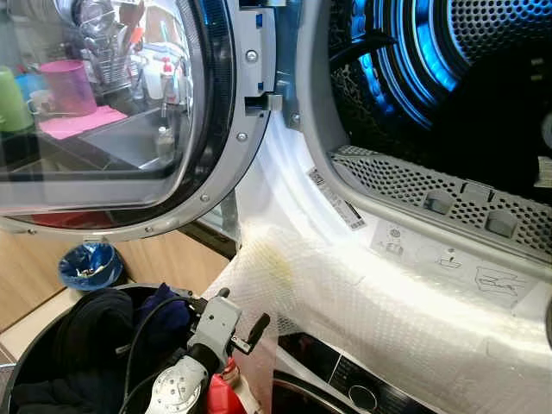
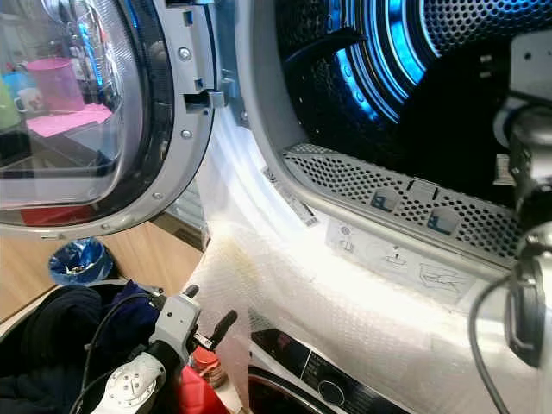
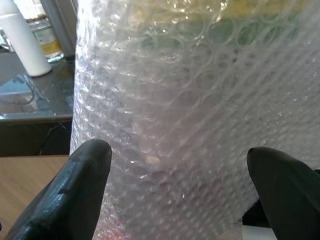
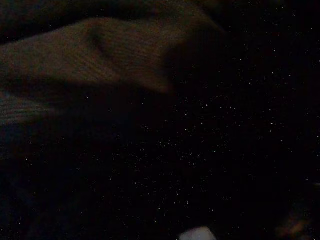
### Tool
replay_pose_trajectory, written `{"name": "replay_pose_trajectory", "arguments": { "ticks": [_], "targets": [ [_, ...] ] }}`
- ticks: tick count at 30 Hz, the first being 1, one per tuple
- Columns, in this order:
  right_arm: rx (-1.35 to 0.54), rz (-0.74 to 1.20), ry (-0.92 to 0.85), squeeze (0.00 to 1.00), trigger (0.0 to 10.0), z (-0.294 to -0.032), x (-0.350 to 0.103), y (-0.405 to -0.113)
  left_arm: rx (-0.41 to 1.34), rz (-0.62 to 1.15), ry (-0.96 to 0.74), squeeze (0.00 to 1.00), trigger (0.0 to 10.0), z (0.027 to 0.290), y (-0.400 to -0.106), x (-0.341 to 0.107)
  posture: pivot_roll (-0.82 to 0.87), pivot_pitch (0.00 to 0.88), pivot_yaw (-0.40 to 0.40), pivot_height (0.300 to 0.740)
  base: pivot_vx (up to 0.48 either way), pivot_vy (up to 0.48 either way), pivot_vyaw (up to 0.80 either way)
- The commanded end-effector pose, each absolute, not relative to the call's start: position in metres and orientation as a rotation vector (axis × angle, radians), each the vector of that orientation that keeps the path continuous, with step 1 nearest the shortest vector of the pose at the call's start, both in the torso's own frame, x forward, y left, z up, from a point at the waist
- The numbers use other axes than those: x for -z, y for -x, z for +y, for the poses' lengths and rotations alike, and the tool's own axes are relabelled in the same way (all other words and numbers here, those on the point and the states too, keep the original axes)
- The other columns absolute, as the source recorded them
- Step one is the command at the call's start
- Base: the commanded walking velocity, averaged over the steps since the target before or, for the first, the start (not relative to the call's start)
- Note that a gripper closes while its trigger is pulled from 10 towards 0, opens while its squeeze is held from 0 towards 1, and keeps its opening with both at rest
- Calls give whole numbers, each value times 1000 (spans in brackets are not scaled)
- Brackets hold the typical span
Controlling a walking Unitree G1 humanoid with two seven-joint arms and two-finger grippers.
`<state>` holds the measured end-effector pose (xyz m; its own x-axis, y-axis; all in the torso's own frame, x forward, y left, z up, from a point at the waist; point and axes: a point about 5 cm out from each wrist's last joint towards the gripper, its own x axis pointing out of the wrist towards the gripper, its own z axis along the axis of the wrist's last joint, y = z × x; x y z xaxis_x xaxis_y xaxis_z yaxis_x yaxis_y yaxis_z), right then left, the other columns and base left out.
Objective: Clothes washing
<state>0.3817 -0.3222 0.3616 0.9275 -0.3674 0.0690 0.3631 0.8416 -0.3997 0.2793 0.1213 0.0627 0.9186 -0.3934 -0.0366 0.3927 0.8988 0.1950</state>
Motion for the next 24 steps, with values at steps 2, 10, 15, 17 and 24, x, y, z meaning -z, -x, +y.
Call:
{"name": "replay_pose_trajectory", "arguments": {
  "ticks": [2, 10, 15, 17, 24],
  "targets": [
    [383, -64, 438, 1000, 10000, -319, -382, -373, 407, 75, -222, 0, 10000, 129, -272, -49, -40, 1, -8, 740, 0, 0, 0],
    [354, -117, 217, 1000, 10000, -309, -379, -345, 427, 86, -225, 0, 10000, 131, -271, -49, -39, 17, 3, 740, 0, 0, 0],
    [311, -62, 179, 0, 10000, -295, -361, -323, 434, 92, -224, 0, 10000, 132, -270, -49, -42, 23, 11, 740, 0, 0, 0],
    [324, -51, 170, 0, 10000, -295, -357, -313, 445, 96, -226, 0, 10000, 132, -270, -49, -45, 26, 14, 740, 0, 0, 0],
    [339, -42, 536, 0, 10000, -288, -351, -289, 457, 99, -230, 0, 10000, 133, -270, -50, -46, 29, 24, 740, 0, 0, 0]
  ]
}}
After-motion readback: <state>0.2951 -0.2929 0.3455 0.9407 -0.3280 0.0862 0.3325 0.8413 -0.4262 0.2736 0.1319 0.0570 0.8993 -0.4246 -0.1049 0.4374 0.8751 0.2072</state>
